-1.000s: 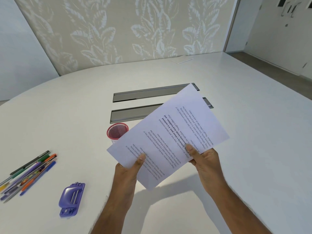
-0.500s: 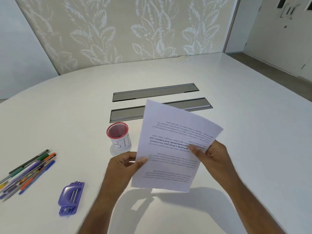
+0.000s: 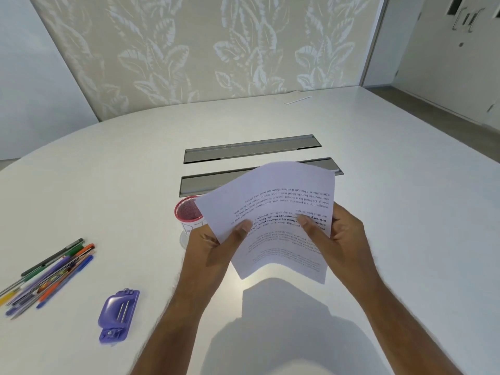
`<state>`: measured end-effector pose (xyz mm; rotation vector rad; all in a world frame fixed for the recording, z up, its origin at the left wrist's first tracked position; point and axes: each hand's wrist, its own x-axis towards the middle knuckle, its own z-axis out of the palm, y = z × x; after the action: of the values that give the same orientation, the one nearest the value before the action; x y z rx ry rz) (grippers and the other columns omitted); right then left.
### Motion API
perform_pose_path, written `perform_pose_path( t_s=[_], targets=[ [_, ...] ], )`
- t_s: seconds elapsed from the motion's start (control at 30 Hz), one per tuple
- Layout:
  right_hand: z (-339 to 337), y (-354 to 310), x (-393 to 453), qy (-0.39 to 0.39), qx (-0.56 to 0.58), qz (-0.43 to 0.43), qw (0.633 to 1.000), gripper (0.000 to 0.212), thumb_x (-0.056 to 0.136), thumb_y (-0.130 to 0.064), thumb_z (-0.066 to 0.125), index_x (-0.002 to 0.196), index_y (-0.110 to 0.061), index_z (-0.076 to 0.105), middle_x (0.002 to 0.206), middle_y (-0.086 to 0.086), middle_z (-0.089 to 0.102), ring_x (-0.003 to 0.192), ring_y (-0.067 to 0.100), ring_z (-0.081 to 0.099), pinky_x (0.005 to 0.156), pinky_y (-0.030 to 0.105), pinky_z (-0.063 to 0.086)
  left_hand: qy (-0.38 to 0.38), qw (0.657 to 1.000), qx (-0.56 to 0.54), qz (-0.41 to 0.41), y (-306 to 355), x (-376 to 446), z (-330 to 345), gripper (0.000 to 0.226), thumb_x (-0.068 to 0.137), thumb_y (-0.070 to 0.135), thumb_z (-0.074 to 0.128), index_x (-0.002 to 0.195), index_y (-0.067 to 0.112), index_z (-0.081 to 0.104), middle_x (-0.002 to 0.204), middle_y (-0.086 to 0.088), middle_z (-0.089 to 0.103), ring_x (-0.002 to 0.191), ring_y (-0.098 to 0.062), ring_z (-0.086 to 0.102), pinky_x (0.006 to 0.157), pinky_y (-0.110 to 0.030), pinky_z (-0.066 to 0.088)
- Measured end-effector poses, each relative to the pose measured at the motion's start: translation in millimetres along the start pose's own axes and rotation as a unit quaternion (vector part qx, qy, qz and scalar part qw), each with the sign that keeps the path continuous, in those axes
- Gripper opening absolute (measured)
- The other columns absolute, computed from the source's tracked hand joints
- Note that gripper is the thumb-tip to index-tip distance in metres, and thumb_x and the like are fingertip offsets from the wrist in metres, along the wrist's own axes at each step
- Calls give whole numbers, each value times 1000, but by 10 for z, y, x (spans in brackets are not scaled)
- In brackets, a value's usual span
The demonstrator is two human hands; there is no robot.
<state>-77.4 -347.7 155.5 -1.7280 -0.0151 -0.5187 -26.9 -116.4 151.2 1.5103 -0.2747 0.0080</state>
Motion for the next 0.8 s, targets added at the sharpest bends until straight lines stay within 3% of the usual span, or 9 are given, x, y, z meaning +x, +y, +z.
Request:
perform_pose_path(
  t_s=[0.1, 0.2, 0.37, 0.5, 0.57, 0.67, 0.8],
  targets=[
    [81, 235, -98, 7, 46, 79, 996, 10, 97, -25, 78, 107, -23, 76, 99, -6, 83, 86, 15, 80, 64, 23, 62, 21, 998, -20, -57, -160, -48, 67, 11, 97, 25, 77, 104, 28, 84, 101, 4, 86, 86, -13, 81, 68, -20, 60],
    [124, 391, -193, 2, 58, 146, 988, 8, 97, -22, 78, 105, -24, 76, 98, -14, 84, 88, 9, 80, 64, 16, 59, 18, 996, 13, -81, -290, -74, 102, 13, 96, 31, 76, 100, 42, 83, 100, 10, 85, 86, -13, 81, 69, -24, 62],
    [94, 373, -169, 22, 32, 141, 989, 21, 87, -49, 78, 106, -42, 74, 101, -17, 82, 87, 2, 78, 64, 17, 60, 19, 998, 29, -43, -256, -70, 90, 24, 88, 55, 72, 108, 44, 79, 105, 16, 84, 90, -13, 80, 67, -21, 63],
    [128, 444, -206, 12, 49, 155, 987, 16, 90, -43, 82, 106, -41, 77, 102, -16, 83, 91, 3, 79, 67, 16, 60, 30, 996, 23, -77, -316, -88, 170, 14, 94, 36, 75, 104, 44, 79, 103, 15, 84, 90, -12, 80, 70, -24, 60],
    [145, 454, -221, 3, 58, 154, 986, 17, 91, -44, 82, 107, -44, 77, 104, -18, 83, 92, 2, 79, 68, 15, 60, 35, 996, 25, -80, -357, -109, 165, 16, 91, 41, 73, 106, 42, 79, 104, 14, 84, 91, -12, 80, 72, -27, 60],
    [140, 436, -210, -4, 90, 137, 987, 25, 88, -49, 80, 112, -41, 77, 108, -14, 83, 95, 5, 80, 70, 16, 60, 27, 998, 11, -47, -339, -123, 120, 21, 93, 44, 70, 113, 41, 77, 108, 13, 83, 95, -10, 79, 70, -19, 61],
    [185, 546, -262, 10, 69, 161, 985, 20, 92, -38, 82, 111, -32, 79, 104, -14, 84, 95, 8, 80, 70, 18, 61, 31, 996, 8, -81, -330, -141, 155, 18, 91, 41, 71, 108, 43, 79, 105, 14, 84, 93, -11, 80, 67, -17, 60]
  ],
)
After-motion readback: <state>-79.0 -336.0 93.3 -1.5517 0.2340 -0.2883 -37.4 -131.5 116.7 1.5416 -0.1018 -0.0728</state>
